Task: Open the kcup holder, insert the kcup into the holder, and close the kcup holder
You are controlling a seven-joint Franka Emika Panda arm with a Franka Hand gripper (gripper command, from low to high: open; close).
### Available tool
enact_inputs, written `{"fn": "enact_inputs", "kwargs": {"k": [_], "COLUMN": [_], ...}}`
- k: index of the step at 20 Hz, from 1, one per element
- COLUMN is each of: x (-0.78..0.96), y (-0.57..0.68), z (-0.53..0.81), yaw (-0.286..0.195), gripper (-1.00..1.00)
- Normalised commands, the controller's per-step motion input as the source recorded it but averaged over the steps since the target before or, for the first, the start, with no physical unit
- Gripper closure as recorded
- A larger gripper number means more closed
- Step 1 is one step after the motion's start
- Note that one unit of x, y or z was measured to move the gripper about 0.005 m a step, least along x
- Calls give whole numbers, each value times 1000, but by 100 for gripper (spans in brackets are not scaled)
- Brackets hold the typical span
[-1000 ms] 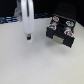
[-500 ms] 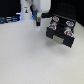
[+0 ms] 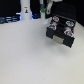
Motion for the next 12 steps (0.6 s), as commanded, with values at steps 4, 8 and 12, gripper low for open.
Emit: {"fn": "enact_inputs", "kwargs": {"k": [4, 8, 12], "x": [8, -14, -7], "y": [631, 627, 624], "z": [237, 181, 125], "yaw": [9, 14, 22], "gripper": [100, 100, 100]}}
